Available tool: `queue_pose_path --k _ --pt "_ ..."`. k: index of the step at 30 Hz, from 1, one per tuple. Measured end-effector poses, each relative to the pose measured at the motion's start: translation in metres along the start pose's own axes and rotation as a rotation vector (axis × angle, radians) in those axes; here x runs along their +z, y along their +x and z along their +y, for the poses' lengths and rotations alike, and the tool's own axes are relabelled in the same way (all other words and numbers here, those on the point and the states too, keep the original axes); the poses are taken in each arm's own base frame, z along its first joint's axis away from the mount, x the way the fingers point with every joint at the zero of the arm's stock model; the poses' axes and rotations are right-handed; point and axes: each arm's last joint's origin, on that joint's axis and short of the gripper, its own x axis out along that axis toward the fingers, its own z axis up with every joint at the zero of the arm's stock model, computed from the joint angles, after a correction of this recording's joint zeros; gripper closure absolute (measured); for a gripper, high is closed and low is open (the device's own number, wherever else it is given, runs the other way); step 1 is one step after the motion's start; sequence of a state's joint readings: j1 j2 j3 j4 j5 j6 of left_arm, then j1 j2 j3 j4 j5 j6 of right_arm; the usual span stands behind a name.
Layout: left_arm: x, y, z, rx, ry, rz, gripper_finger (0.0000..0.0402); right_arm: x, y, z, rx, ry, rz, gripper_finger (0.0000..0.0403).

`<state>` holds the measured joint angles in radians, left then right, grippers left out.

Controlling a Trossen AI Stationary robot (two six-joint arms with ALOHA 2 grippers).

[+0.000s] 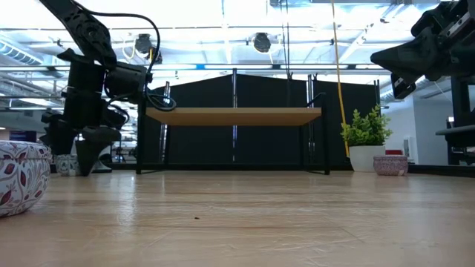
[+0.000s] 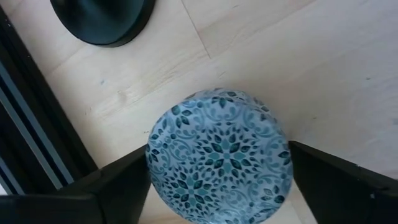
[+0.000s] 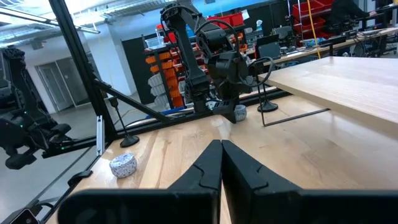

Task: Pick & Place candle stick holders
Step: Put the blue scented candle on the shelf

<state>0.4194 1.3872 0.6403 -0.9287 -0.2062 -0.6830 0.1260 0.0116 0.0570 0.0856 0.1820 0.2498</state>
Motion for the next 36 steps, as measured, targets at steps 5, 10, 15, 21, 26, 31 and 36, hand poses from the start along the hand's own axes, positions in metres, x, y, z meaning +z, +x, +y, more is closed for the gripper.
queue_pose_path --k 5,10,15,21,26,31,36 --pt "0.000 0.000 0.000 0.000 -0.006 0.000 0.0096 0.000 0.000 0.000 0.000 0.000 0.000 0.0403" --pt "0.000 0.000 0.000 -0.003 -0.008 0.002 0.0095 0.000 0.000 0.000 0.000 0.001 0.000 0.0403" --pt "-0.001 0.000 -0.001 -0.004 -0.009 0.005 0.0077 0.000 0.000 0.000 0.001 0.001 -0.001 0.0403" --pt "-0.004 -0.001 -0.004 -0.032 0.008 0.026 0.0099 0.000 0.000 0.000 0.001 0.001 -0.001 0.0403" --pt "-0.008 -0.003 -0.010 -0.080 0.038 0.059 0.0092 0.000 0.000 0.000 0.001 0.001 -0.001 0.0403" --pt "-0.012 -0.009 -0.019 -0.151 0.101 0.092 0.0092 0.000 0.000 0.000 0.000 0.001 -0.001 0.0403" --pt "-0.013 -0.025 -0.033 -0.231 0.184 0.082 0.0109 0.000 0.000 0.000 0.000 0.001 -0.002 0.0403"
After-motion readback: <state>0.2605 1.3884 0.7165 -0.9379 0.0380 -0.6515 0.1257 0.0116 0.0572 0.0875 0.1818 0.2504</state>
